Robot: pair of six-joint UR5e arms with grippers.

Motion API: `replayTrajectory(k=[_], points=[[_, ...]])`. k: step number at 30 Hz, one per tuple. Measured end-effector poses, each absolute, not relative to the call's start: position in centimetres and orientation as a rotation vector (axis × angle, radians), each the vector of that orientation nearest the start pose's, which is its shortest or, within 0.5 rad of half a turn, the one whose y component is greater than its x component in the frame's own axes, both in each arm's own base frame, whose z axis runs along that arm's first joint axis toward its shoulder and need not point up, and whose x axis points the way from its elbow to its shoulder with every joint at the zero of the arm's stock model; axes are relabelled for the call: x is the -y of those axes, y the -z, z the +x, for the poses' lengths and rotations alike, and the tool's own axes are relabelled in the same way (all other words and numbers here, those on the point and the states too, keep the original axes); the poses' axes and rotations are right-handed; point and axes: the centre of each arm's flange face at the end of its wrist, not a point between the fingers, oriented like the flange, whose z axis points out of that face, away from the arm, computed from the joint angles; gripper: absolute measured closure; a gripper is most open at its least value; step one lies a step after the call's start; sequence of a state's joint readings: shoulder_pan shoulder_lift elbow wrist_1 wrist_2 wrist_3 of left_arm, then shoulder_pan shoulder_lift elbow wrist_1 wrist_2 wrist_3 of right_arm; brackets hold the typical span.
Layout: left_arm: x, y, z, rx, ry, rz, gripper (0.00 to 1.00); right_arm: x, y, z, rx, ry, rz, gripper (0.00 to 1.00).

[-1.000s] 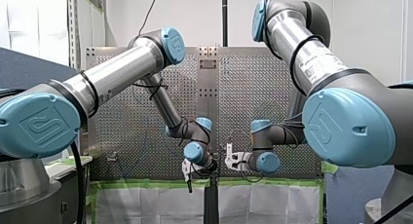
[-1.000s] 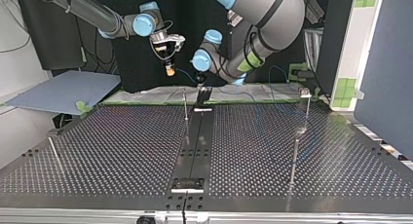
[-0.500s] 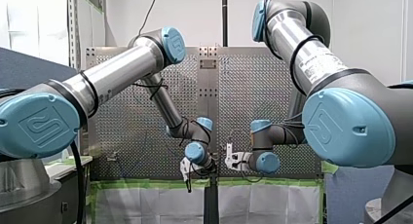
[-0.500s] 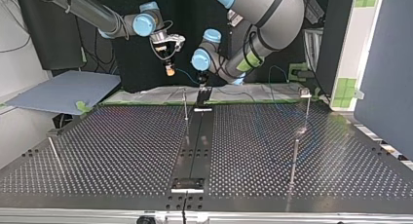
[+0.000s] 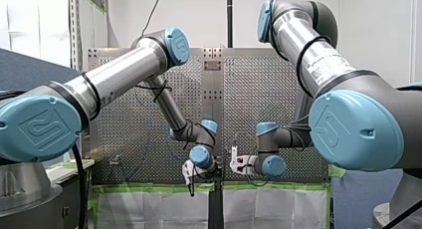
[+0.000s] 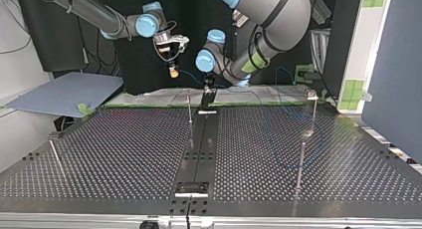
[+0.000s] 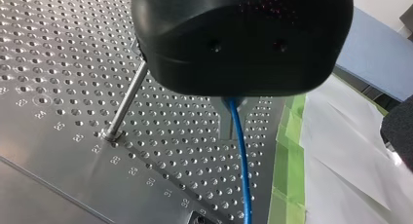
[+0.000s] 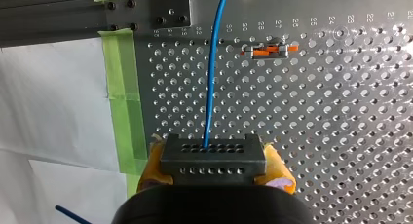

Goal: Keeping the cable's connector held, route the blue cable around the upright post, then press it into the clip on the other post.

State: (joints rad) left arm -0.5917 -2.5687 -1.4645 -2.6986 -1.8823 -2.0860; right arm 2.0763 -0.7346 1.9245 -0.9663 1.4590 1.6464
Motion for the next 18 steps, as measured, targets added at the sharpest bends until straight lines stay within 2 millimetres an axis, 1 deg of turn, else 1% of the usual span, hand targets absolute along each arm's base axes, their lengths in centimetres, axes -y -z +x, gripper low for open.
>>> replayTrajectory(k=[5,11,15,18], points=[[44.3,4.4,47.8,-2.023,0.374,-0.124,1.0,40.0,3.5,38.5,1.064,-1.542,1.83,1.0],[44.0,4.4,47.4,-2.03,0.303,-0.111,1.0,40.4,3.3,38.1,1.076,-1.538,1.819,1.0],[44.0,4.4,46.9,-2.035,0.257,-0.1,1.0,40.9,2.1,38.1,1.071,-1.546,1.806,1.0],[44.2,4.4,46.2,-2.047,0.227,-0.094,1.0,41.0,0.8,38.3,1.065,-1.551,1.805,1.0]])
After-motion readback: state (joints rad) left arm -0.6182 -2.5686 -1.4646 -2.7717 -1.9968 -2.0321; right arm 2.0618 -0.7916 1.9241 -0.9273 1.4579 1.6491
